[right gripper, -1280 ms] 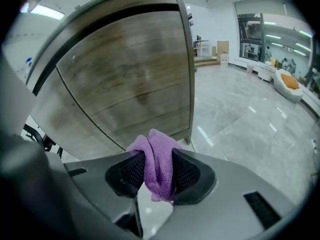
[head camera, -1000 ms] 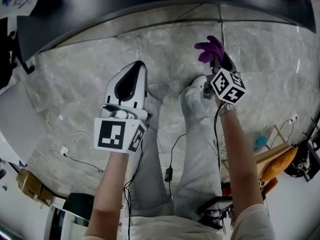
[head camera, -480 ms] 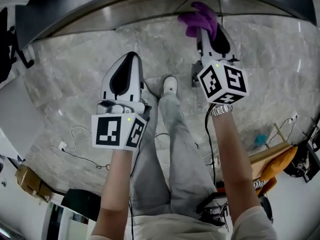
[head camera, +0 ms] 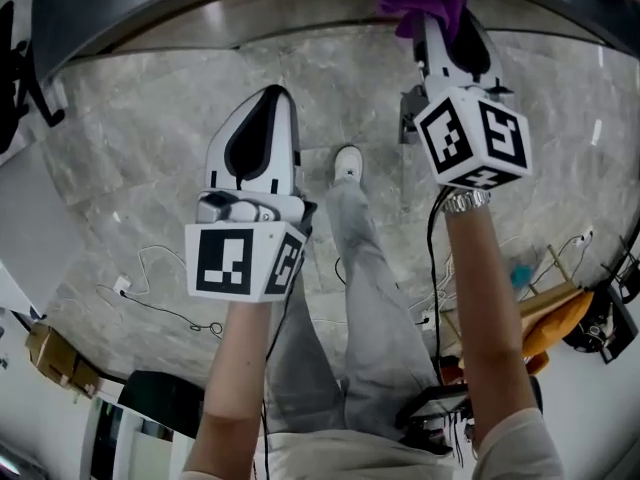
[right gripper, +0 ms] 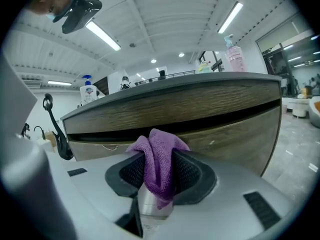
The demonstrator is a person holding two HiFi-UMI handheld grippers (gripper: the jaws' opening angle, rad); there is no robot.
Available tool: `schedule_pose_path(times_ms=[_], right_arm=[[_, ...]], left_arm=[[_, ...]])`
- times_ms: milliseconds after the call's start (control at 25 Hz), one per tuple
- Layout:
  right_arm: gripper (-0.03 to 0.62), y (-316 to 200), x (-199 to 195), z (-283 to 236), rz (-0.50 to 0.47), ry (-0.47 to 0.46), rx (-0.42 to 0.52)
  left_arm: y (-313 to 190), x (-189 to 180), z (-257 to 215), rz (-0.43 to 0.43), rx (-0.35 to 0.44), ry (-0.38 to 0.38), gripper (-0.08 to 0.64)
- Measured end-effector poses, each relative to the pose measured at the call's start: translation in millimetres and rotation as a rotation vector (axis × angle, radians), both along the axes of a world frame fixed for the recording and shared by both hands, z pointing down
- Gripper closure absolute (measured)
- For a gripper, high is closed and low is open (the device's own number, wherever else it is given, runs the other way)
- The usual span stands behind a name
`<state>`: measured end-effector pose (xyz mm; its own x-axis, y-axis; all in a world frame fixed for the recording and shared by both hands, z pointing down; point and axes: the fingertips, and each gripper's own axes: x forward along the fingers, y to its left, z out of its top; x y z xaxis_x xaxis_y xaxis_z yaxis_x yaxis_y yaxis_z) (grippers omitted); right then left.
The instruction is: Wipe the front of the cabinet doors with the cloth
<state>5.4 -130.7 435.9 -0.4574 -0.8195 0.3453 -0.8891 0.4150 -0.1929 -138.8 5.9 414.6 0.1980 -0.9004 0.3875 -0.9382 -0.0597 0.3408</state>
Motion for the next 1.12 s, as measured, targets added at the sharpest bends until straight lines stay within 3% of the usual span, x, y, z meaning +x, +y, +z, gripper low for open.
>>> schedule_pose_path(times_ms=[240,640,880,1120], right_arm=[[0.457,12.8,-46.4,4.1,0.089,-0.019,-0.02],[0.457,49.2,-152.0,2.1,0.099,-0.007,-0.025],[0.459,73.8,-223.5,7.0,-0.008,0.004,-0.027],[0.457,99.5,-280.1,8.0,-0.171,-0.007,-0.023]], left_arm=[[19.4,-53.3,5.6,0.033,-0.01,0.002,0.543],[36.6,-168.3,5.1,-0.034,-0.013,0.007,0.543],[47.4,-220.4,8.2,-0.092,-0.008,0.004,0.543],[61.7,-230.7,12.6,-0.122,-0.017,-0.003,0.543]])
